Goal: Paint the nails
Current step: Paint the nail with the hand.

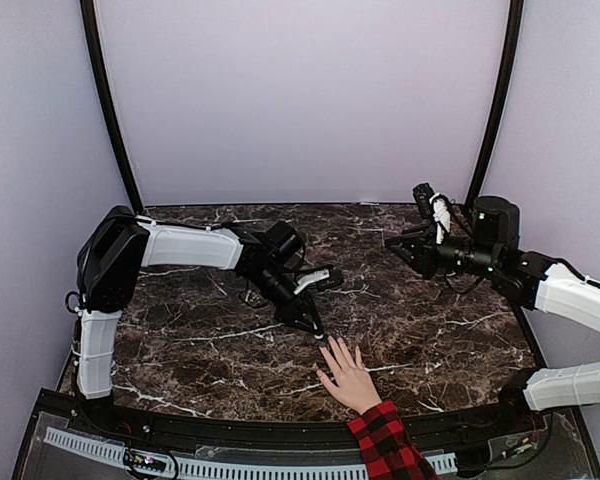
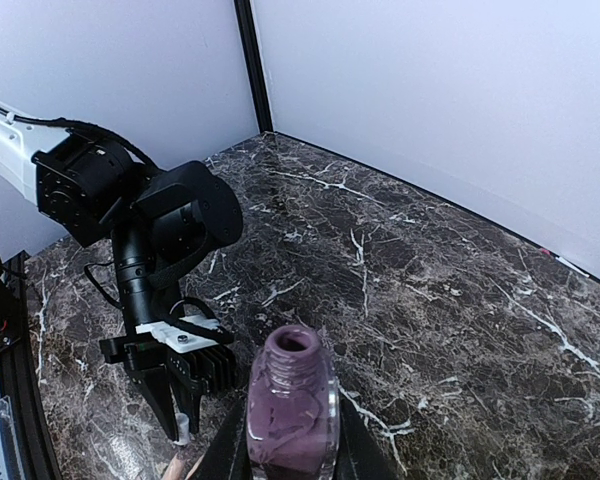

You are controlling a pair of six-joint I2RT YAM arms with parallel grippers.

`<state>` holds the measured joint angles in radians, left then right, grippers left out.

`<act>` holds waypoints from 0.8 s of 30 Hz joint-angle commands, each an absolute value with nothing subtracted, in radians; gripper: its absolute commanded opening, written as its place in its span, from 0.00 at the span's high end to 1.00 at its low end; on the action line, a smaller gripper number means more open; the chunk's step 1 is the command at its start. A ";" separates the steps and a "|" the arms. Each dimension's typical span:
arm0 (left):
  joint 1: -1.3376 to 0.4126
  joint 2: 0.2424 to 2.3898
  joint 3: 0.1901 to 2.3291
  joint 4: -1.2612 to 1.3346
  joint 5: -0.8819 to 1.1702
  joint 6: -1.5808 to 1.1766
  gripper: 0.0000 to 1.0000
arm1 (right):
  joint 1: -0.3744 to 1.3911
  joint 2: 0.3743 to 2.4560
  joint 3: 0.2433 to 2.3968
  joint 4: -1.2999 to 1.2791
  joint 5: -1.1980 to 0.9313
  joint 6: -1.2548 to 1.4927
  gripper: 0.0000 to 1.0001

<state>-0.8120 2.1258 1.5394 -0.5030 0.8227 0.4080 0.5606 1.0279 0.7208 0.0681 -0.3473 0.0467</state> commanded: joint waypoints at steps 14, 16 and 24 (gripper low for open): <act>-0.810 2.123 1.575 -0.547 0.832 0.426 1.00 | 0.554 1.008 0.710 0.126 -0.344 0.051 1.00; -0.809 2.123 1.575 -0.547 0.829 0.426 1.00 | 0.554 1.008 0.712 0.126 -0.345 0.051 1.00; -0.802 2.123 1.579 -0.544 0.826 0.421 1.00 | 0.554 1.009 0.712 0.124 -0.344 0.050 1.00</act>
